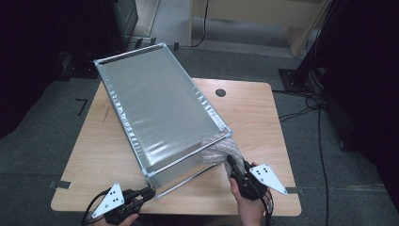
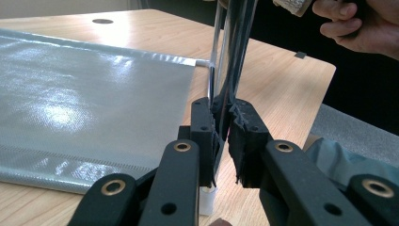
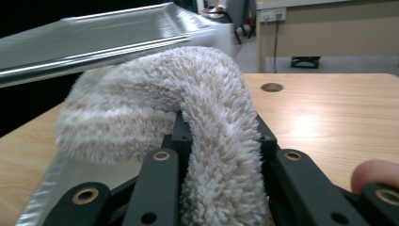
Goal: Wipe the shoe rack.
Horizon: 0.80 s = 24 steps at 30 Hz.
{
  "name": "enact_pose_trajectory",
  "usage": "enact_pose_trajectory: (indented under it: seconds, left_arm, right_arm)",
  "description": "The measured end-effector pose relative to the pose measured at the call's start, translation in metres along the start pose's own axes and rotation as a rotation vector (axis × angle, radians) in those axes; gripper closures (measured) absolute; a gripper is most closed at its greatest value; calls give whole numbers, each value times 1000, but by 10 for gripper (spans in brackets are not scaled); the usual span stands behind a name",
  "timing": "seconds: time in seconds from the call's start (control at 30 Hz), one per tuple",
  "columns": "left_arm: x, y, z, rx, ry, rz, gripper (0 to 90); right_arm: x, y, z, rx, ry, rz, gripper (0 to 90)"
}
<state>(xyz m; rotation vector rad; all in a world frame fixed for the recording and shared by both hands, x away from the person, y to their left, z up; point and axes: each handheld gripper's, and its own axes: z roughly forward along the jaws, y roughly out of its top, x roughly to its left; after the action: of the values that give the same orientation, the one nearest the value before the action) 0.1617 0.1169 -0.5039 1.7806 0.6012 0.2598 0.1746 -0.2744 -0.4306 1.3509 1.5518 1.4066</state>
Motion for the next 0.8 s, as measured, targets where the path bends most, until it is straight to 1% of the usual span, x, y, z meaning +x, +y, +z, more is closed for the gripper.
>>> enact_pose_trajectory:
  seconds: [0.03,0.1,0.17,0.2,0.23,0.27,0.3,0.37,0.43,0.47,0.5,0.53,0.57,0.6,0.63,0.67,0.7,0.77,0.8]
  left_arm:
    - [0,0,0,0,0,-1,808]
    - [0,0,0,1,-1,-1,808]
    - [0,0,1,0,0,-3,808]
    - [0,0,1,0,0,-5,808]
    - [0,0,1,0,0,-5,807]
    - [0,0,1,1,1,-4,807]
    - [0,0,1,1,1,-4,807]
    - [0,0,2,4,2,-3,807]
    - [0,-1,2,9,1,0,806]
    - [0,-1,3,10,-1,0,806]
    - [0,-1,3,10,-1,0,806]
    - [0,-1,3,10,0,2,806]
    - [0,-1,3,12,0,2,806]
    - [0,-1,3,17,-2,-1,805]
    - [0,-1,3,17,-2,-1,804]
    - [1,-2,3,26,-1,1,804]
    - [1,-2,3,29,-3,3,804]
    - [1,-2,3,30,-3,2,805]
    - [0,-2,3,30,2,6,806]
  right_arm:
    - [-1,-1,0,0,-12,-12,712]
    - [-4,-4,3,9,-18,-29,711]
    - [-7,-10,8,44,-20,-23,711]
    - [-11,-18,15,89,-24,-16,710]
    - [-11,-18,15,89,-24,-16,710]
    - [-16,-27,21,140,-21,-13,708]
    - [-16,-27,21,140,-21,-13,708]
    - [-19,-36,27,200,-29,-23,708]
    - [-21,-47,35,277,-28,-18,707]
    - [-24,-59,44,346,-38,-23,705]
    - [-24,-64,47,371,-39,-18,702]
    - [-24,-64,47,371,-39,-18,702]
    - [-25,-68,49,387,-41,-12,701]
    - [-25,-68,49,385,-38,1,702]
    - [-25,-68,49,385,-38,1,702]
    - [-25,-65,48,372,-37,-3,703]
    - [-24,-62,46,354,-34,-6,703]
    - [-22,-53,40,293,-24,-5,703]
    - [-20,-40,32,223,-20,-9,703]
